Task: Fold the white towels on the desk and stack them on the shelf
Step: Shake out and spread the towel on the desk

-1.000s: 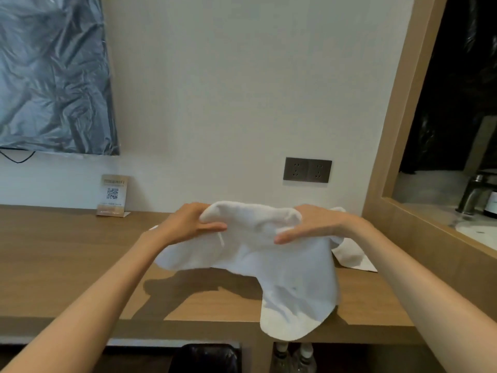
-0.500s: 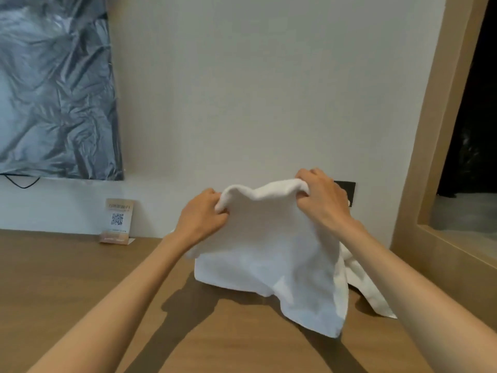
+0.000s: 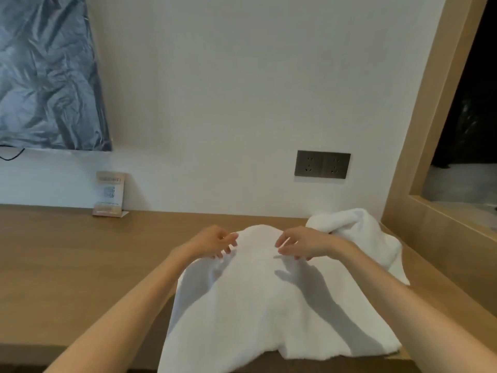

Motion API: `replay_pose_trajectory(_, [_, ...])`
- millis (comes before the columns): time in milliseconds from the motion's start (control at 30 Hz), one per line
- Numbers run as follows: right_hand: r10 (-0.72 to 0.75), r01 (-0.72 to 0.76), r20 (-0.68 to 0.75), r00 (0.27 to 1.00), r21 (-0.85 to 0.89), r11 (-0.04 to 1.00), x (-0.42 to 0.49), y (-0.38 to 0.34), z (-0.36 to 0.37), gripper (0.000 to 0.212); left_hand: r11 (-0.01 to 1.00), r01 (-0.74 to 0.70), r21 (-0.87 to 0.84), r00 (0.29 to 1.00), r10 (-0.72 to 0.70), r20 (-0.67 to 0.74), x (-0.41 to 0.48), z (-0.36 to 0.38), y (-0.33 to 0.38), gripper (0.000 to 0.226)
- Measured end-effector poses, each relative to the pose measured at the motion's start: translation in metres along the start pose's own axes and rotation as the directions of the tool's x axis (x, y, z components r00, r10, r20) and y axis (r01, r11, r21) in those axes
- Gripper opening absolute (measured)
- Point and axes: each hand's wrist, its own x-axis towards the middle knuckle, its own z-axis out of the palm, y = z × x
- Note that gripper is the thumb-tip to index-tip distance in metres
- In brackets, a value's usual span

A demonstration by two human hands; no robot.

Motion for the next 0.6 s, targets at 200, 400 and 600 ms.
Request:
replay_pose_trajectory(200, [-0.034,0.032,-0.006,0.999,-0.276,0.961,0.026,-0.008,0.043,0.060,0.933,0.188,0.306,0.977,-0.144,-0.160,0.018,0.016,-0.055,0.046])
replay_pose_trajectory(400, [0.059,-0.109,-0.118,0.991,-0.482,0.870,0.029,-0.016,0.057,0.035,0.966,0.086,0.243,0.986,-0.049,-0.157,-0.003,0.019,-0.057,0.039])
replay_pose_trajectory(600, [-0.140,-0.155,-0.397,0.907,-0.624,0.766,0.021,-0.038,0.043,0.018,0.997,0.072,-0.042,0.970,-0.080,-0.228,-0.034,0.033,-0.056,0.045])
